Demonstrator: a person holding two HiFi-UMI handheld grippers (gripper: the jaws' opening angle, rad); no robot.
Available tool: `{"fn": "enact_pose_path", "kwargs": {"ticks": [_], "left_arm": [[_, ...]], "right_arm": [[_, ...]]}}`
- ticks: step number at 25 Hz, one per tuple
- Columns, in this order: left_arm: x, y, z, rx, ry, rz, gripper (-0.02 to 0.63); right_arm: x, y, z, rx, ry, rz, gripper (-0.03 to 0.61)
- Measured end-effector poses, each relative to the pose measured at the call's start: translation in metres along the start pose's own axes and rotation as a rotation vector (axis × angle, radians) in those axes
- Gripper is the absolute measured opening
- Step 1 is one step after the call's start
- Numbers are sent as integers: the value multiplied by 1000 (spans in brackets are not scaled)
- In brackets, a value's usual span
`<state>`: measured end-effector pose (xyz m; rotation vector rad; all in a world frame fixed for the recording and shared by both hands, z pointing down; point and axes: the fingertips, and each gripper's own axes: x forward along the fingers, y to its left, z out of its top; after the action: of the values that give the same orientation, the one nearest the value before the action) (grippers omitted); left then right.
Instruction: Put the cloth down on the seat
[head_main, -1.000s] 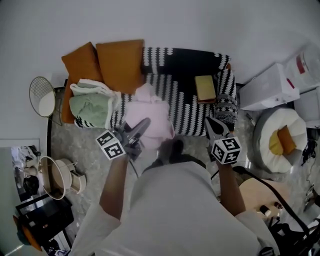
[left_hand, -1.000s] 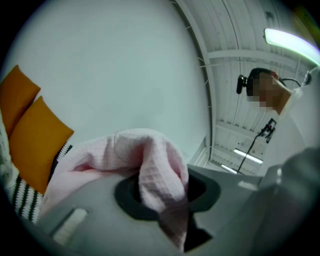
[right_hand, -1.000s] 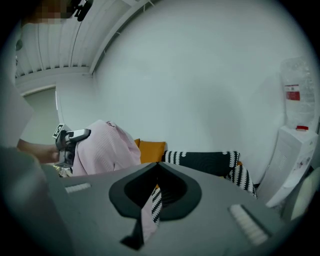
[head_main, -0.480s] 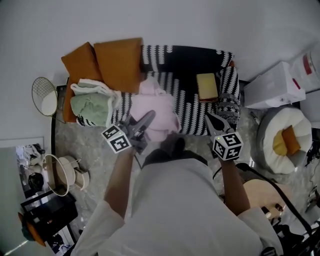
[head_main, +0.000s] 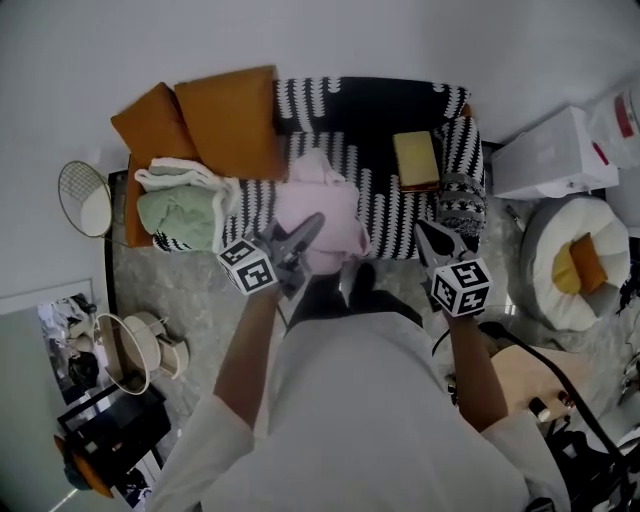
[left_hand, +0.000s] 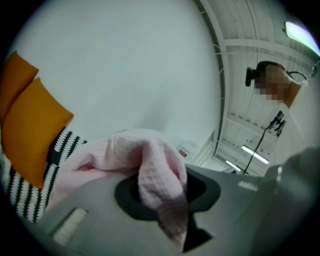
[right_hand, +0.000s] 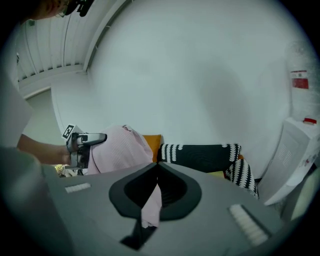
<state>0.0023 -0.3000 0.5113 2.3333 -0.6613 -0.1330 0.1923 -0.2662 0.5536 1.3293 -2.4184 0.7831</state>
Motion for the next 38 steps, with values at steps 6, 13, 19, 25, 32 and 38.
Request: {"fn": "enact_pose_path", "kwargs": {"ticks": [6, 13, 19, 25, 32, 38], "left_arm": [[16, 46, -10, -41, 69, 8, 101], [33, 105, -13, -69, 136, 24, 101], [50, 165, -21, -125, 196, 33, 101], [67, 229, -36, -172, 258, 60, 101], [100, 289, -63, -207, 347, 66, 101], [123, 332, -94, -226, 417, 110, 107]], "right_arm": [[22, -12, 0, 50, 22, -59, 3], [58, -14, -2, 81, 72, -103, 3], [98, -20, 3, 151, 82, -136, 3], [137, -25, 0, 189, 108, -171, 3], [175, -41, -19, 233, 151, -201, 3], [202, -57, -34, 276, 177, -223, 3]]}}
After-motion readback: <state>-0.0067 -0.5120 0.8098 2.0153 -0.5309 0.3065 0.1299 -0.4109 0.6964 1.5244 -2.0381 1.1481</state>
